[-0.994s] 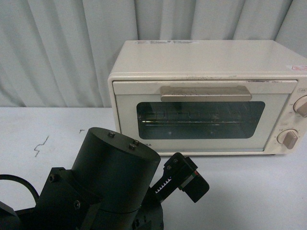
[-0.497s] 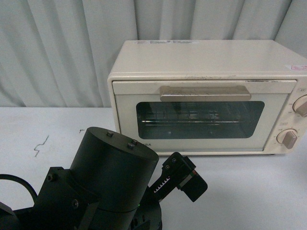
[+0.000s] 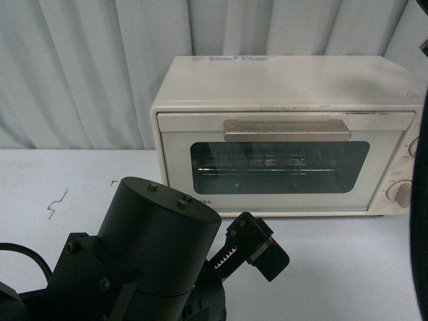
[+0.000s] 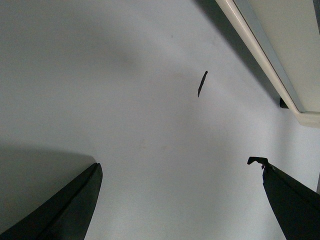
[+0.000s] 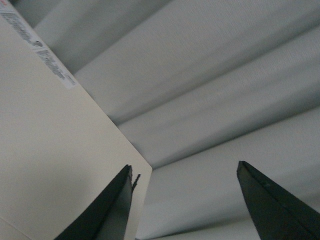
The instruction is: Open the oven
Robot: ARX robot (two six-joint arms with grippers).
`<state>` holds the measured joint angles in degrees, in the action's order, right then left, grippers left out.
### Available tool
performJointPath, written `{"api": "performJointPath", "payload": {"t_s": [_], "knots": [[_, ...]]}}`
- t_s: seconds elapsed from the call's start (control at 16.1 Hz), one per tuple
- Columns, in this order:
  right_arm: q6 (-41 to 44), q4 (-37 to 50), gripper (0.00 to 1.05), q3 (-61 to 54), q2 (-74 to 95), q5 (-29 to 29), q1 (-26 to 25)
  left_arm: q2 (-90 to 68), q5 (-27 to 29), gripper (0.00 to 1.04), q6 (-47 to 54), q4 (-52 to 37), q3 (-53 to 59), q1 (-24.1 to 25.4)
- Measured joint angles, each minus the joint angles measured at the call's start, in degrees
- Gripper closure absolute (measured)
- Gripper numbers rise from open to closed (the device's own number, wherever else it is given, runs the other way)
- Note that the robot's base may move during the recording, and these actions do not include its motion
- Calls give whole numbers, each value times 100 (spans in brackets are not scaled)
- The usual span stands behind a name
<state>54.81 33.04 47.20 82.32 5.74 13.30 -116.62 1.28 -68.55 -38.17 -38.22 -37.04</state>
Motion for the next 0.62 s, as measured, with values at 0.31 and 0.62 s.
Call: {"api": "performJointPath", "payload": {"t_s": [0.31, 0.62], "knots": [[1504, -479, 89, 35, 184, -612, 179, 0, 2, 7, 0, 0, 0, 0], [2387, -1108, 103, 131, 400, -951, 492, 0, 0, 7, 0, 0, 0, 2]]}}
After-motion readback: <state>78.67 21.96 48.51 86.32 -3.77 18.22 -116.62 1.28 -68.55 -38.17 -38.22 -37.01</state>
